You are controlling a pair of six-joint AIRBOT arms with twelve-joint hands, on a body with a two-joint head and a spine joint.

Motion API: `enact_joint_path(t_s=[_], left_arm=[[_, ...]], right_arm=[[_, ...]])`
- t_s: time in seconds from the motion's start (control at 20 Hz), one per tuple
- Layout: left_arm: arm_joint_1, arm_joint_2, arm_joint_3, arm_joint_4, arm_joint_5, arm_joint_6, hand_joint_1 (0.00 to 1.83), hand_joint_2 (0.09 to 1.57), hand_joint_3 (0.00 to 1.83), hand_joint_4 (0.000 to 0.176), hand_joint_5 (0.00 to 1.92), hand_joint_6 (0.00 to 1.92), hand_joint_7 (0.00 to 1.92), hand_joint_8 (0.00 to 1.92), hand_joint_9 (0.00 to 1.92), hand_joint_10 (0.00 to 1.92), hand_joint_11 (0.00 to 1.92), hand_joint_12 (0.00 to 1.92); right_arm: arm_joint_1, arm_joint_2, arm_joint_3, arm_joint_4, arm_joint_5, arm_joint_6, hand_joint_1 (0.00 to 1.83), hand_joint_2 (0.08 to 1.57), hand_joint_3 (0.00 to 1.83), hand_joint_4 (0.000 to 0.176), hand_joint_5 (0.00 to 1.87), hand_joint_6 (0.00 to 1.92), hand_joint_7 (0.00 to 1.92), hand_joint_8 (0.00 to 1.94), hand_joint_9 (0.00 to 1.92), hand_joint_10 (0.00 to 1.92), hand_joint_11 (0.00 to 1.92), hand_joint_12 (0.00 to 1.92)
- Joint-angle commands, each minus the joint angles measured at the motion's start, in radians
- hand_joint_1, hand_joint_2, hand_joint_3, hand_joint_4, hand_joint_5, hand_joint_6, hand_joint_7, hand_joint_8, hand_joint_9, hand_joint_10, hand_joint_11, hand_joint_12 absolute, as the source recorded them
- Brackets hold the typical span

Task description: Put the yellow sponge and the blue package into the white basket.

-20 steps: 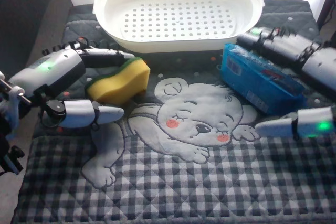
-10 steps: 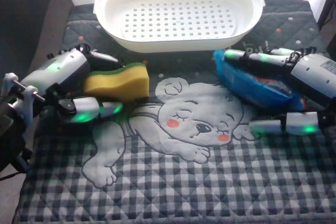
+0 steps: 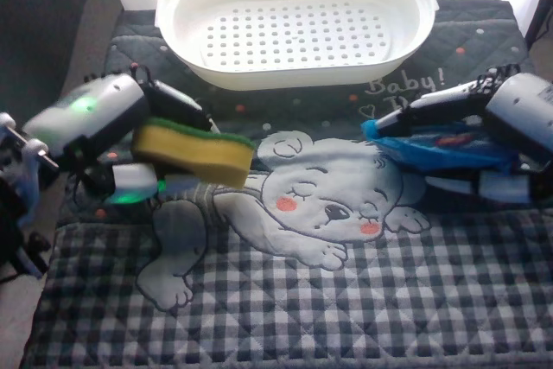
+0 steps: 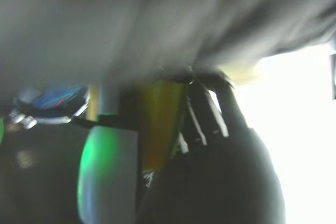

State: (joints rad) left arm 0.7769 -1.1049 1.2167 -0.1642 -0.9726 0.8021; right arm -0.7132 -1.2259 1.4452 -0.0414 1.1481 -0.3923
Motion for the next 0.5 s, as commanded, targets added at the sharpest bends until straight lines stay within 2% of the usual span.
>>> enact_joint_path(t_s=[0.0, 0.05, 0.1, 0.15, 0.2, 0.25, 0.3, 0.35, 0.4, 0.45], left_arm=[[-0.036, 0.022, 0.001, 0.012, -0.179, -0.005, 1.36, 1.08, 0.0, 0.0, 1.12, 0.48, 1.05, 1.01, 0.88, 1.21, 0.43, 1.46], [-0.066, 0.03, -0.001, 0.045, -0.19, -0.004, 1.38, 1.09, 0.0, 0.0, 1.07, 0.59, 1.04, 0.95, 0.9, 1.26, 0.61, 1.41], [-0.104, 0.038, 0.0, 0.073, -0.193, -0.004, 1.38, 1.08, 0.0, 0.0, 1.05, 0.66, 1.06, 0.87, 0.92, 1.24, 0.69, 1.31], [-0.137, 0.045, 0.002, 0.092, -0.195, -0.004, 1.39, 1.08, 0.0, 0.0, 1.05, 0.74, 1.08, 0.8, 0.95, 1.18, 0.77, 1.19], [-0.168, 0.048, 0.012, 0.1, -0.191, -0.003, 1.39, 1.07, 0.0, 0.0, 1.1, 0.67, 1.08, 0.77, 0.93, 1.22, 0.73, 1.28], [-0.204, 0.043, 0.032, 0.104, -0.171, -0.003, 1.39, 1.06, 0.0, 0.0, 1.16, 0.61, 1.08, 0.73, 0.97, 1.17, 0.74, 1.31], [-0.261, 0.022, 0.073, 0.11, -0.126, -0.003, 1.4, 1.04, 0.0, 0.0, 1.18, 0.53, 1.14, 0.67, 1.01, 1.11, 0.77, 1.33], [-0.297, 0.006, 0.101, 0.118, -0.085, -0.003, 1.3, 1.02, 0.0, 0.0, 1.26, 0.39, 1.17, 0.77, 1.06, 0.86, 0.81, 1.37], [-0.356, -0.019, 0.146, 0.133, -0.024, -0.003, 1.38, 1.04, 0.0, 0.0, 1.1, 0.63, 1.17, 0.66, 1.06, 1.02, 0.82, 1.24], [-0.411, -0.047, 0.192, 0.141, 0.045, -0.003, 1.39, 1.06, 0.0, 0.0, 1.03, 0.78, 1.14, 0.67, 1.04, 1.07, 0.84, 1.16]], right_arm=[[-0.004, 0.022, 0.002, 0.018, 0.104, 0.015, 1.39, 1.05, 0.0, 0.0, 1.02, 0.77, 1.18, 0.52, 1.1, 1.03, 0.98, 0.97], [0.0, 0.034, 0.002, 0.03, 0.14, 0.027, 1.4, 1.04, 0.0, 0.0, 1.1, 0.72, 1.19, 0.48, 1.12, 0.96, 1.05, 0.83], [0.033, 0.04, 0.001, 0.032, 0.15, 0.026, 1.39, 1.05, 0.0, 0.0, 1.11, 0.71, 1.14, 0.56, 1.08, 1.02, 1.07, 0.8], [0.067, 0.043, 0.009, 0.03, 0.149, 0.015, 1.39, 1.05, 0.0, 0.0, 1.1, 0.75, 1.14, 0.56, 1.06, 1.04, 1.08, 0.76], [0.104, 0.043, 0.028, 0.03, 0.14, 0.01, 1.48, 1.05, 0.0, 0.0, 1.1, 0.72, 1.13, 0.55, 1.08, 0.89, 0.9, 1.29], [0.139, 0.034, 0.049, 0.03, 0.12, 0.005, 1.49, 1.06, 0.0, 0.0, 1.11, 0.72, 1.1, 0.63, 1.03, 0.96, 0.78, 1.43], [0.191, 0.017, 0.085, 0.027, 0.077, -0.012, 1.4, 1.09, 0.0, 0.0, 1.05, 0.89, 1.06, 0.73, 0.93, 1.13, 0.71, 1.13], [0.225, 0.004, 0.107, 0.021, 0.043, -0.022, 1.38, 1.1, 0.0, 0.0, 1.01, 0.96, 1.04, 0.75, 0.92, 1.17, 0.71, 1.0], [0.275, -0.02, 0.15, 0.006, -0.015, -0.033, 1.36, 1.13, 0.0, 0.0, 1.05, 0.99, 0.91, 0.92, 0.77, 1.29, 0.6, 0.9], [0.328, -0.04, 0.194, -0.004, -0.069, -0.046, 1.35, 1.17, 0.0, 0.0, 0.98, 1.09, 0.84, 0.98, 0.71, 1.39, 0.69, 0.93]])
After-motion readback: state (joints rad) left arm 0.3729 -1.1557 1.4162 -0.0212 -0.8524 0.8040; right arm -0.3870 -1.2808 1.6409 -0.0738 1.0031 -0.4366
